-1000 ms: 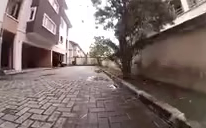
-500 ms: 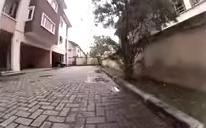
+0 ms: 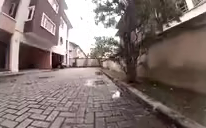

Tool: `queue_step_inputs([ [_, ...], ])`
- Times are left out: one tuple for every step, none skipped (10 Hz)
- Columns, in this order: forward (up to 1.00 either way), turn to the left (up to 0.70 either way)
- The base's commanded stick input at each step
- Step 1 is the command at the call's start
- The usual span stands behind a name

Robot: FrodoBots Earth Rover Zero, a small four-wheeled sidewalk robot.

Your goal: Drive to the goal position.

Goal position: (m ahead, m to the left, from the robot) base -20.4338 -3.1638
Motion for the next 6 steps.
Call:
queue_step_inputs([
  [0.5, 0.0],
  [0.5, 0.0],
  [0.5, 0.0],
  [0.5, 0.0],
  [0.5, 0.0],
  [0.5, 0.0],
])
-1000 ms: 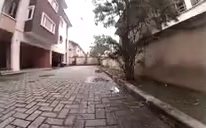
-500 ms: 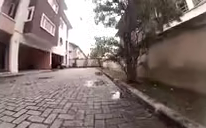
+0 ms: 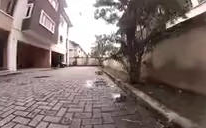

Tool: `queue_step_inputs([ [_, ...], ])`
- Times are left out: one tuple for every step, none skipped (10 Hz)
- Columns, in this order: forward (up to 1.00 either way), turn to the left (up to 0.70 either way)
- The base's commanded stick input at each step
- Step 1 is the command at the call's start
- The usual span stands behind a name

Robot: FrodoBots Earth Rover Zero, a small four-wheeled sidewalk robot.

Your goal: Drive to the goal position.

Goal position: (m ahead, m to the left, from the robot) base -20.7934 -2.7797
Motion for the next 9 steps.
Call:
queue_step_inputs([
  [0.5, 0.0],
  [0.5, 0.0],
  [0.5, 0.0],
  [0.5, 0.0],
  [0.5, 0.0],
  [0.5, 0.0],
  [0.5, 0.0],
  [0.5, 0.0],
  [0.5, 0.08],
])
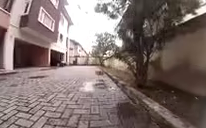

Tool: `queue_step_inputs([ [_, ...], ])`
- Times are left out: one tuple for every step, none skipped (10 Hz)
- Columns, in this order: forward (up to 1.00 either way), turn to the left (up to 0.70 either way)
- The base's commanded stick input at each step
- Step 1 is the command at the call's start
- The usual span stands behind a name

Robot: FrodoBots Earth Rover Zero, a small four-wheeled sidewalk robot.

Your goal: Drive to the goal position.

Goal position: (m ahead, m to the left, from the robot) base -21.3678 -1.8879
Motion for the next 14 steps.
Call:
queue_step_inputs([
  [0.5, 0.24],
  [0.5, 0.41],
  [0.5, 0.26],
  [0.5, 0.0],
  [0.5, 0.0],
  [0.5, 0.0],
  [0.5, 0.0],
  [0.5, 0.0],
  [0.5, 0.0],
  [0.5, 0.0],
  [0.5, 0.0],
  [0.5, 0.0],
  [0.5, 0.0],
  [0.5, 0.0],
])
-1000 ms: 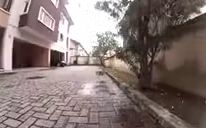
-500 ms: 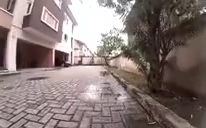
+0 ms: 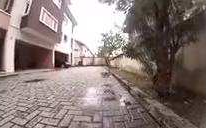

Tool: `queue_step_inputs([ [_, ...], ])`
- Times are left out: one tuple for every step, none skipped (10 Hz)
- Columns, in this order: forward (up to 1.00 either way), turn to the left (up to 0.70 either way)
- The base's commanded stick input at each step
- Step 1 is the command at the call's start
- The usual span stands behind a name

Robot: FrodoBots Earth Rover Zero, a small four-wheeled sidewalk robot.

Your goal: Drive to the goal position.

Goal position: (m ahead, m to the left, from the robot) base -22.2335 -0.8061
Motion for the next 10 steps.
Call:
queue_step_inputs([
  [0.5, 0.0],
  [0.5, 0.0],
  [0.5, 0.0],
  [0.5, 0.0],
  [0.5, 0.0],
  [0.5, 0.0],
  [0.5, 0.0],
  [0.5, 0.0],
  [0.5, 0.0],
  [0.5, 0.0],
])
